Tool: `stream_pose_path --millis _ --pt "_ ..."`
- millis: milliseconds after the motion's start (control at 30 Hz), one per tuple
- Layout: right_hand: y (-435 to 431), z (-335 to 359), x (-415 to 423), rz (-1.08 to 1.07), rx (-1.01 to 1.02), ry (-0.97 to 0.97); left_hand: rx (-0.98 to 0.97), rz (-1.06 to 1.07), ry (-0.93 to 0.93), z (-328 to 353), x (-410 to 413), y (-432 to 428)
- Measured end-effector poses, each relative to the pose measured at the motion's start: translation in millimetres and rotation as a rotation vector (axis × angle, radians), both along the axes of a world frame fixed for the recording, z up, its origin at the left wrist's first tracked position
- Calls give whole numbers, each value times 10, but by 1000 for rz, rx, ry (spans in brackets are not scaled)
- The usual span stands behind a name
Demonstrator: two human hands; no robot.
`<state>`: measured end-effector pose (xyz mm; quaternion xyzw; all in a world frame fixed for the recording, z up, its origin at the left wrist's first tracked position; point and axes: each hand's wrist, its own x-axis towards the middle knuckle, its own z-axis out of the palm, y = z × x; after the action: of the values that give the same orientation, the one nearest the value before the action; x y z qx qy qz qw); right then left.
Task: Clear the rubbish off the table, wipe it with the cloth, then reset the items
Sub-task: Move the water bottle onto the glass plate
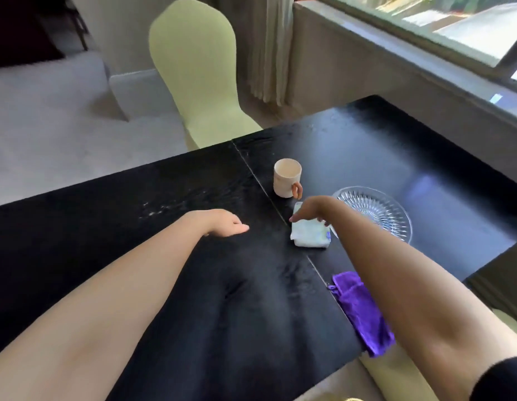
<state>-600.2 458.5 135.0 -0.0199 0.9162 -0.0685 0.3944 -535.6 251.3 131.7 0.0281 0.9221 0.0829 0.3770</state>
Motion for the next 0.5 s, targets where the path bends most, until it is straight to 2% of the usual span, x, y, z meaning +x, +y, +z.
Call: stream_pose_path --millis 200,333,500 --pt "-1298 314 364 257 -47 -127 -5 218 19 344 792 -1067" --pt "-2178 333 746 407 -77 -141 -41 392 38 462 1489 -1588" --pt "-3174 213 1403 589 -107 -166 56 630 41 359 2466 -2051"
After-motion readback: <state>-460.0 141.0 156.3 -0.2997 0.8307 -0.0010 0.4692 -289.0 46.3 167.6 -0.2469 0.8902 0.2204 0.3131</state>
